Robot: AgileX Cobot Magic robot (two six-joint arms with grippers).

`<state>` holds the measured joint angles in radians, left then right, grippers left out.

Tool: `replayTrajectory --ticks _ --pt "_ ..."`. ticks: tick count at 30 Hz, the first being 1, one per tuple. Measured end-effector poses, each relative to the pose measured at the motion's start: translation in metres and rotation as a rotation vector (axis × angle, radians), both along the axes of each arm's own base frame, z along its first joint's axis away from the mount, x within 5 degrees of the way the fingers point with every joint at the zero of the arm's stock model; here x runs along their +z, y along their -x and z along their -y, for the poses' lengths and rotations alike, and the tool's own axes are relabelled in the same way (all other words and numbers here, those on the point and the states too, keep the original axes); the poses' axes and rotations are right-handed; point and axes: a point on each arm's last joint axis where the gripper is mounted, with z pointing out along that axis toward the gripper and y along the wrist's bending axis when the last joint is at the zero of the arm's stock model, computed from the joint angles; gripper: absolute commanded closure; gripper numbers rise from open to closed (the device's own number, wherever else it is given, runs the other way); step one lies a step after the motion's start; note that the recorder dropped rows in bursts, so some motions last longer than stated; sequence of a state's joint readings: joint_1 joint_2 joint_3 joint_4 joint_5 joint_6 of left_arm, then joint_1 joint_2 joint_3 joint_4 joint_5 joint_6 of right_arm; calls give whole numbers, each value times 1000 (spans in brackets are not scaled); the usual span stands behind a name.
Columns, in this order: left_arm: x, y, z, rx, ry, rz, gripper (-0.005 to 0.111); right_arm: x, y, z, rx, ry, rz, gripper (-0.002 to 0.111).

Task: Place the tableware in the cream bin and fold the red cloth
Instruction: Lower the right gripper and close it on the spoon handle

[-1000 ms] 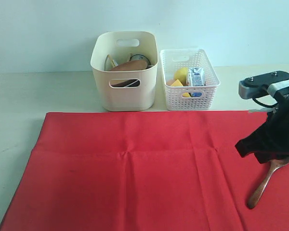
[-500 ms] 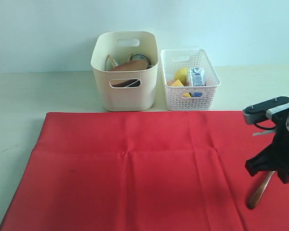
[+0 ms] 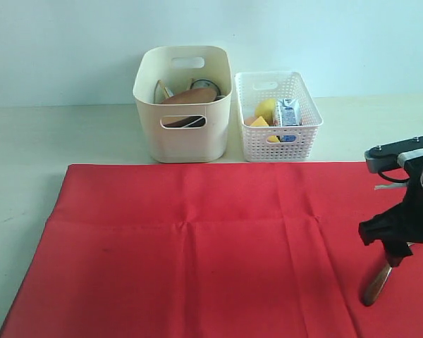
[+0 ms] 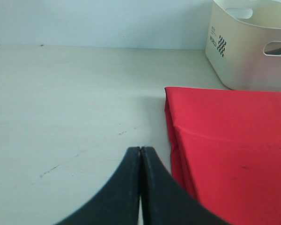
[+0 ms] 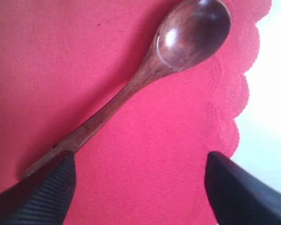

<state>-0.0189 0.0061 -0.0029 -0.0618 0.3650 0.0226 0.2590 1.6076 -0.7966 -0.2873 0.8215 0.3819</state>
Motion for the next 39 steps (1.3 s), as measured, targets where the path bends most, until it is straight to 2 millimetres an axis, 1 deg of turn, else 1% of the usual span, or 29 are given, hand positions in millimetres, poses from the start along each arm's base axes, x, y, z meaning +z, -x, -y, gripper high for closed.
replayTrajectory --ticks 3,7,16,23,28,30,33,39 --pt "0 0 0 0 0 0 107 0 -3 -2 -21 -27 40 33" --pt "0 0 0 0 0 0 107 -10 0 -3 -40 -69 89 33" --pt "0 0 0 0 0 0 107 -29 10 12 -177 -143 147 36" --pt "0 0 0 0 0 0 107 -34 10 9 -237 -212 186 37" --pt "0 0 0 0 0 0 107 -42 8 8 -257 -219 167 38" --pt "0 0 0 0 0 0 107 -45 8 7 -268 -227 165 41" --pt "0 0 0 0 0 0 107 -48 6 6 -272 -236 173 52" --pt "0 0 0 0 0 0 107 -48 2 5 -268 -254 208 85"
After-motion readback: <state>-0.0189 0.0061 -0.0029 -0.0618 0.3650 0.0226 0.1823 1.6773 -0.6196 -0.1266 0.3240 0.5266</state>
